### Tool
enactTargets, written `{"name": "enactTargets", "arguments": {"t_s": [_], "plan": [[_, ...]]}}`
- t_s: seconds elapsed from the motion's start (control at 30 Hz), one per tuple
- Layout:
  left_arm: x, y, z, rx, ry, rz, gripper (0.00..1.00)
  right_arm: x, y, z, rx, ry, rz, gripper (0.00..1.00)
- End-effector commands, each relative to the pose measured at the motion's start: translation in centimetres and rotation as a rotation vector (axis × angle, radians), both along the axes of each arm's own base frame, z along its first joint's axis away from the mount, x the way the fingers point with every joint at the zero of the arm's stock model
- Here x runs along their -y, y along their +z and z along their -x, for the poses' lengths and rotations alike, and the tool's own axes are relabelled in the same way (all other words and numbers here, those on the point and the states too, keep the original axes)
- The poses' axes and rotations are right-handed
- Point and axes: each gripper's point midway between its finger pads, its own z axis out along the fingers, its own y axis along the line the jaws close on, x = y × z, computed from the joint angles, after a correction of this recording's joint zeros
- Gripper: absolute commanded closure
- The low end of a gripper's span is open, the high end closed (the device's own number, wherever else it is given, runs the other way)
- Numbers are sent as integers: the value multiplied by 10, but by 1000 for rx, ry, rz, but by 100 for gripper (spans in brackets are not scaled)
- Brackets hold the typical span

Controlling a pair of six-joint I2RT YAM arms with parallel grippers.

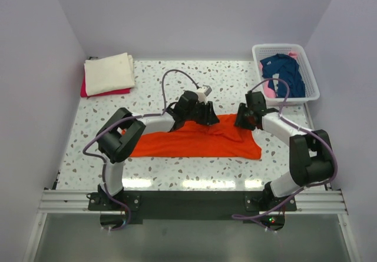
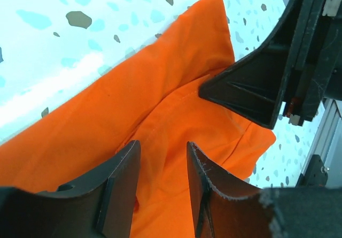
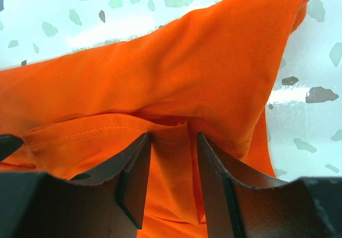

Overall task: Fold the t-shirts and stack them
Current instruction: Fold the tshirt

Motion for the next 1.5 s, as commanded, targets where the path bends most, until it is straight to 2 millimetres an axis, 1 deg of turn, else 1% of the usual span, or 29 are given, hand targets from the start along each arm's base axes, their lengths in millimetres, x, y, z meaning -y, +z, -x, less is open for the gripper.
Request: {"name": "enactTargets", "arguments": {"t_s": [0.0,0.1,0.2,0.23,0.33,0.47,0.53,0.57,0.63,0.7,0.77,0.9,1.0,1.17,1.23,1.27,1.3,1.33,1.4,1.43,1.47], "plan": [[5,-3,-8,26,-4,-21,55,-3,13,-17,62,3,-10,57],[4,-6,-9,27,1,-32,55,-5,13,-16,65,7,-22,60],[-1,-10,-10,25,17,-57,55,-8,13,-14,65,15,-39,66],[-1,-11,-9,24,15,-60,55,-9,16,-13,73,15,-46,70],[-4,-13,-11,28,29,-75,55,-9,19,-12,83,13,-53,75],[-4,-15,-10,30,29,-84,54,-9,24,-10,93,10,-58,85],[-5,-17,-9,29,33,-97,54,-9,26,-10,97,12,-60,88],[-6,-16,-9,31,34,-99,51,-12,28,-8,97,22,-75,90],[-6,-16,-9,35,37,-107,50,-13,29,-6,97,28,-81,92],[-6,-17,-8,36,34,-109,50,-13,34,-4,109,29,-87,94],[-5,-16,-8,39,34,-113,50,-12,36,0,111,28,-89,94],[-3,-16,-5,37,25,-111,51,-13,46,7,135,35,-105,95],[0,-13,-1,38,11,-97,54,-14,46,14,133,39,-107,95],[2,-2,5,47,0,-52,68,-12,46,24,136,39,-100,95],[1,-1,10,45,-7,-42,72,-11,44,28,131,38,-101,95],[2,5,11,53,-12,-27,74,-12,44,29,132,39,-103,95],[2,5,13,52,-16,-26,76,-11,42,31,129,40,-100,95],[0,3,15,48,-15,-30,79,-11,42,32,131,38,-100,95],[-2,6,18,54,-14,-24,82,-11,41,35,128,38,-99,95],[-5,2,21,47,-15,-31,83,-11,38,37,123,38,-99,95],[-6,5,22,52,-13,-23,84,-11,39,38,123,36,-99,95]]}}
